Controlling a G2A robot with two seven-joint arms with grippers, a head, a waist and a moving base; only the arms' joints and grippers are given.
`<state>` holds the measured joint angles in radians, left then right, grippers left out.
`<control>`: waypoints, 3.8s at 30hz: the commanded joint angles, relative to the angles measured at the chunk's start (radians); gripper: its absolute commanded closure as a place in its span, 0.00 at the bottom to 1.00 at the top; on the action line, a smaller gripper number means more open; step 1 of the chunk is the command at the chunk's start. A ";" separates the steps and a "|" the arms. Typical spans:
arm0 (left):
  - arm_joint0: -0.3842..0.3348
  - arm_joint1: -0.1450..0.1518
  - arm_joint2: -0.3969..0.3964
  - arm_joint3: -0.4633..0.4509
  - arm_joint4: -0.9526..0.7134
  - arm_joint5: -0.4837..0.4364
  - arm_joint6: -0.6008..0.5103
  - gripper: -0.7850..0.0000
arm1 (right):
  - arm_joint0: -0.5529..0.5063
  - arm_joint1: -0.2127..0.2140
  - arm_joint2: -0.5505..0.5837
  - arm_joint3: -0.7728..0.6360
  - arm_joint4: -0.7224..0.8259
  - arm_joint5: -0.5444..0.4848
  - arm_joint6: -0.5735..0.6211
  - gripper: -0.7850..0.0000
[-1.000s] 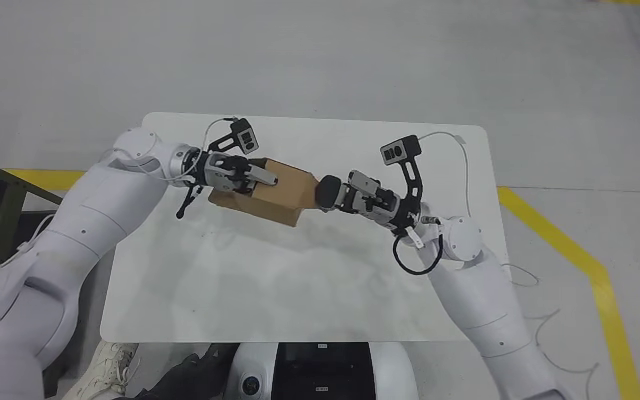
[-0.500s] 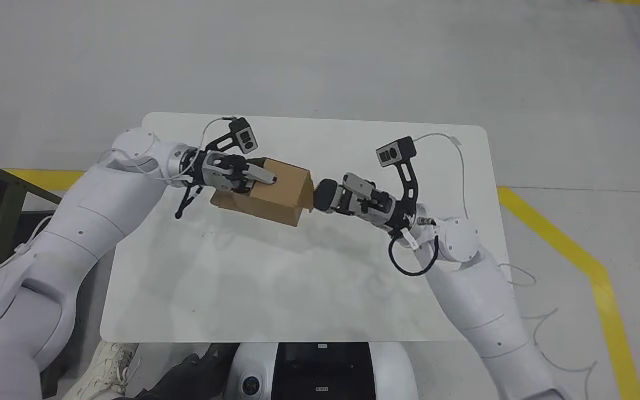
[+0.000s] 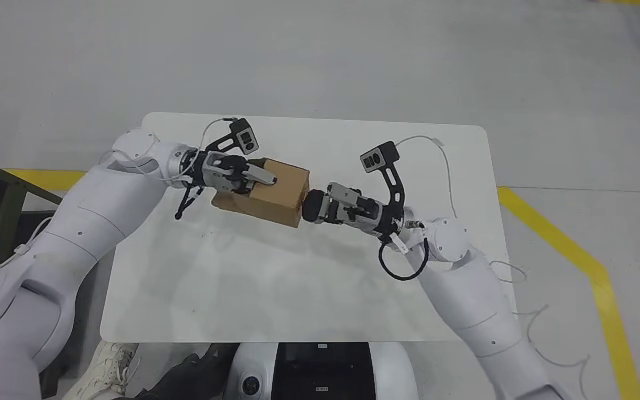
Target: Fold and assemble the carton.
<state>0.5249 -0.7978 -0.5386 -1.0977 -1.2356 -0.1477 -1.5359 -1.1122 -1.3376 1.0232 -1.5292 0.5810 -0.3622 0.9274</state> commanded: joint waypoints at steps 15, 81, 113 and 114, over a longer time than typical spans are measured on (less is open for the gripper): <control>-0.003 0.002 0.017 -0.009 -0.014 0.008 0.000 1.00 | 0.041 -0.014 -0.038 0.047 0.059 -0.011 0.034 0.00; -0.145 -0.101 0.189 -0.237 1.086 0.368 0.350 1.00 | -0.198 0.065 0.229 -0.129 -0.098 -0.073 0.077 0.00; 0.180 0.029 -0.341 -0.356 0.555 -0.082 0.313 0.00 | -0.146 0.080 0.200 -0.067 -0.052 -0.092 0.127 0.00; 0.195 0.035 -0.365 -0.357 0.540 -0.089 0.315 0.00 | -0.140 0.081 0.198 -0.061 -0.058 -0.092 0.128 0.00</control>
<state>0.7001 -0.7700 -0.8710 -1.4536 -0.6774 -0.2267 -1.2259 -1.2593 -1.2572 1.2230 -1.5967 0.5293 -0.4537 1.0542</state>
